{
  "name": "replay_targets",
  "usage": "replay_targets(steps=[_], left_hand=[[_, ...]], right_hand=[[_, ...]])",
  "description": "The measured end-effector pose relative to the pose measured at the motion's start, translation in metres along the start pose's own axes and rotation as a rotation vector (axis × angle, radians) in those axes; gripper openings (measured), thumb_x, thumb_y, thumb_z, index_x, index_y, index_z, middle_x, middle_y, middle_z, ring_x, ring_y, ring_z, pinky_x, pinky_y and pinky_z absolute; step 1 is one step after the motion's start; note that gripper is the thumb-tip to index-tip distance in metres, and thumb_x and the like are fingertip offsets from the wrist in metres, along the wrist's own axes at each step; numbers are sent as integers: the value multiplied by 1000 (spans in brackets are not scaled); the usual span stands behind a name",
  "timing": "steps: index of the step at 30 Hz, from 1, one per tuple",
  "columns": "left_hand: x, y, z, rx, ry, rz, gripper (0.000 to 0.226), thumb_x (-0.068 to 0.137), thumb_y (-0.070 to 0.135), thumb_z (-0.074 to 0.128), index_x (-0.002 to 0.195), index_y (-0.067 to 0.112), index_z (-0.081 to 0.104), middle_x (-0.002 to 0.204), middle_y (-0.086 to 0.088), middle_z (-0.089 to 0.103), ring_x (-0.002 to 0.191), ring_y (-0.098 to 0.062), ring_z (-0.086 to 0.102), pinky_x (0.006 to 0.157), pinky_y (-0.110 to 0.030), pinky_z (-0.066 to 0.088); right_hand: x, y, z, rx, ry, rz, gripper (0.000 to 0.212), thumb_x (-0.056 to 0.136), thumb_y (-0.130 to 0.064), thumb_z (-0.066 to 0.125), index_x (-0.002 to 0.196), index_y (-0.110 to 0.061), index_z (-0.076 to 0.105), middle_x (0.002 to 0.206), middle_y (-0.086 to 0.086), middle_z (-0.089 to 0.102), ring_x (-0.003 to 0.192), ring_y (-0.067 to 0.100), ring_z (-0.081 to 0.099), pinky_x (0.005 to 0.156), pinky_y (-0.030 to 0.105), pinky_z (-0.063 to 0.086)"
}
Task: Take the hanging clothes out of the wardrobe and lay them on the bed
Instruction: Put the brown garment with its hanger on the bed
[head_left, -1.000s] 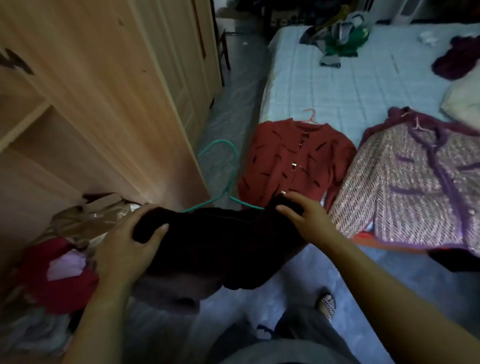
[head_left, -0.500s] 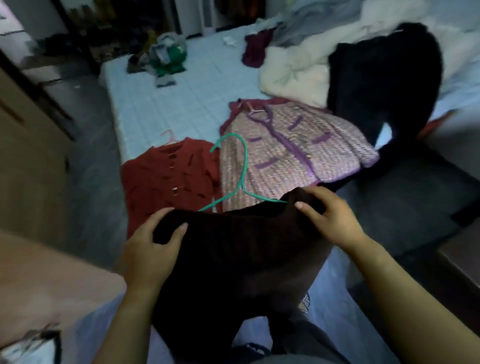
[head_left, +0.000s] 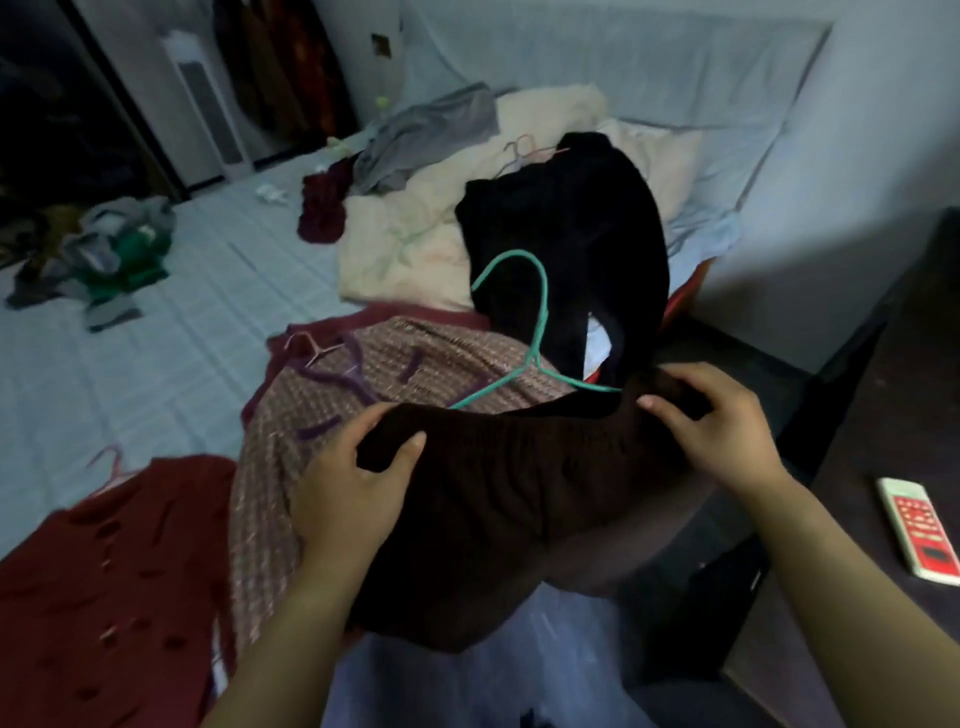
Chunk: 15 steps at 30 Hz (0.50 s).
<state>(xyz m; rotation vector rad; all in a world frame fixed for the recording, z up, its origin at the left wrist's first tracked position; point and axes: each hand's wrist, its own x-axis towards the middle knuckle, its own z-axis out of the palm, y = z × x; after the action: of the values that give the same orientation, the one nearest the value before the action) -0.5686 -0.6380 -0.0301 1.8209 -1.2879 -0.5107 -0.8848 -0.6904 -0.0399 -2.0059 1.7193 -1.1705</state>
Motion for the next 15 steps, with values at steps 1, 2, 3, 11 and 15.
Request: replay_targets(steps=[1, 2, 3, 11, 15], left_hand=[[15, 15, 18, -29, -22, 3, 40, 75, 47, 71, 113, 39, 61, 108, 6, 69, 102, -18, 63, 91, -35, 49], [31, 29, 36, -57, -37, 13, 40, 75, 50, 71, 113, 42, 60, 106, 7, 69, 99, -17, 64, 91, -36, 49], [47, 45, 54, -84, -44, 25, 40, 74, 52, 70, 112, 45, 58, 104, 10, 69, 98, -15, 64, 91, -37, 50], [204, 151, 173, -264, -121, 144, 24, 79, 48, 67, 100, 47, 56, 83, 31, 53, 77, 13, 48, 81, -23, 42], [288, 173, 205, -266, -107, 192, 28, 78, 48, 67, 105, 43, 59, 92, 24, 57, 90, 0, 54, 85, -30, 48]], right_hand=[[21, 12, -10, -17, 34, -7, 28, 76, -21, 75, 102, -11, 68, 96, -2, 64, 91, 10, 58, 85, 14, 39], [44, 24, -21, -41, 71, -16, 28, 76, -22, 75, 102, -10, 68, 97, 1, 65, 92, 14, 59, 85, 15, 39], [68, 35, -31, -65, 115, -23, 29, 76, -21, 75, 101, -8, 68, 97, 5, 66, 93, 16, 59, 86, 16, 38], [263, 104, -81, -150, 311, -80, 28, 80, -24, 73, 103, -11, 67, 97, -1, 61, 96, 23, 58, 86, 21, 41], [343, 122, -68, -185, 354, -130, 26, 78, -22, 75, 101, -10, 68, 92, -5, 57, 92, 23, 58, 85, 34, 45]])
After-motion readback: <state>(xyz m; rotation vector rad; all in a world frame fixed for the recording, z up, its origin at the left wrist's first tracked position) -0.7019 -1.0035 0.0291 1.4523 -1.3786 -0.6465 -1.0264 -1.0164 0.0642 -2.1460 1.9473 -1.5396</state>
